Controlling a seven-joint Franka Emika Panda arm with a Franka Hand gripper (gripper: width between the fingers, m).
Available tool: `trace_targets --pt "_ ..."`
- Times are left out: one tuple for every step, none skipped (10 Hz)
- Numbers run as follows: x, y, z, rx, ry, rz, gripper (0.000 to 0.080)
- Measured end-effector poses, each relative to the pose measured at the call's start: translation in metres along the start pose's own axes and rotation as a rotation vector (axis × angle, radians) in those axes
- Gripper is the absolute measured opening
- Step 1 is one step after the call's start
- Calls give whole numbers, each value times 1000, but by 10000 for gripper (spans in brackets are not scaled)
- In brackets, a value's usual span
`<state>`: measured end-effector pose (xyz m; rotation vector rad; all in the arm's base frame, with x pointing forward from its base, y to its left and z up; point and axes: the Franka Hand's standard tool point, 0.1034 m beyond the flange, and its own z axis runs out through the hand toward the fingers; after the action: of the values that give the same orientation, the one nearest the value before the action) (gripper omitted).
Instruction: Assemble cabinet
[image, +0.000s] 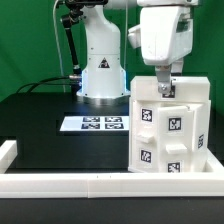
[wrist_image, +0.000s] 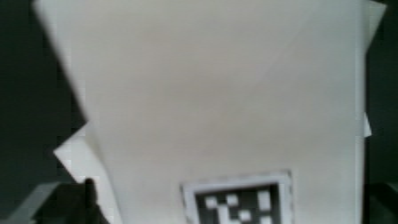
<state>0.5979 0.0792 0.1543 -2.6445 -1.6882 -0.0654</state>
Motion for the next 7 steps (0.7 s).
trace_targets --pt "0 0 0 0 0 3 557" --pt "-1 0 0 0 0 4 560" --pt "-1 0 0 0 0 4 560" --pt "-1 0 0 0 0 21 560" --pt "-1 0 0 0 0 45 560" --pt "-1 1 0 0 0 46 560" --pt "-1 1 0 1 1 99 560"
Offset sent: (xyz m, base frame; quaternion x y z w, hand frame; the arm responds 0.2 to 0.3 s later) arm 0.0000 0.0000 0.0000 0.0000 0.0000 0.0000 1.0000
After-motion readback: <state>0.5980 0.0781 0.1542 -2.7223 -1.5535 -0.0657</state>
